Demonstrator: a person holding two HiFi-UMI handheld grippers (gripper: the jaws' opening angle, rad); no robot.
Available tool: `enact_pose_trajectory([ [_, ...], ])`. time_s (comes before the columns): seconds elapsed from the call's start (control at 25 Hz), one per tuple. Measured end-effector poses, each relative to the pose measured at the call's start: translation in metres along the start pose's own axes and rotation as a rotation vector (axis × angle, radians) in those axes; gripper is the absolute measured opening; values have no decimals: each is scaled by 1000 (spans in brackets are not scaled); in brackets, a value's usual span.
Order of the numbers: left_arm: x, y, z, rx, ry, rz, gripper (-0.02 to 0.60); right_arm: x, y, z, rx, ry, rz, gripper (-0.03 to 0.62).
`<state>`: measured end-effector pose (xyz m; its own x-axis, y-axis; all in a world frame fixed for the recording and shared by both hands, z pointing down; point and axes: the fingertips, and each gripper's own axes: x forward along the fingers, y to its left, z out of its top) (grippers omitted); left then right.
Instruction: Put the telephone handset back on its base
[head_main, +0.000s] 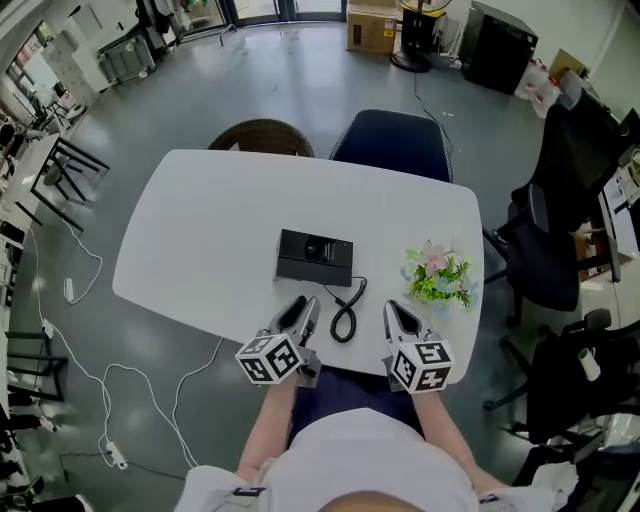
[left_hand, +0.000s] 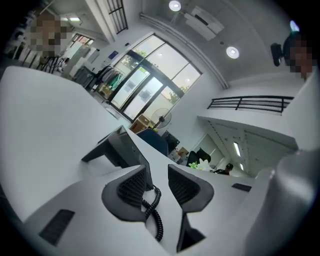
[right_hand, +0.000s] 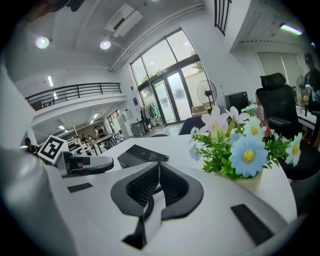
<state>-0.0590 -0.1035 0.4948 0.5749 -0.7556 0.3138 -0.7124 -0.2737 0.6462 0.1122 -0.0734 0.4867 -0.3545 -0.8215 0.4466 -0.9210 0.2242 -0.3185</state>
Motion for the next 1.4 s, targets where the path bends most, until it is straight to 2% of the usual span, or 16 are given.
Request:
enact_pose_trajectory([
  [0.28, -3, -38, 28, 390, -14, -44, 129, -13, 6, 30, -81, -73, -17, 34],
  [0.48, -2, -69, 48, 557, -58, -82, 90, -16, 11, 40, -103, -106, 1, 34],
  [0.6, -1, -81, 57, 601, -73, -87, 32, -19, 13, 51, -140, -135, -4, 34],
  [0.76, -2, -86, 60, 672, -79, -65, 15, -27, 11, 65, -188, -182, -21, 34],
  [0.96, -4, -87, 59, 662, -89, -62, 15, -37, -2, 74, -202, -217, -60, 34],
  [1.12, -4, -85, 52, 624, -82, -64, 15, -38, -8, 71, -202, -209, -80, 34],
  [1.4, -2, -74, 43, 630, -54, -29, 15, -41, -14, 67, -189, -207, -105, 32],
])
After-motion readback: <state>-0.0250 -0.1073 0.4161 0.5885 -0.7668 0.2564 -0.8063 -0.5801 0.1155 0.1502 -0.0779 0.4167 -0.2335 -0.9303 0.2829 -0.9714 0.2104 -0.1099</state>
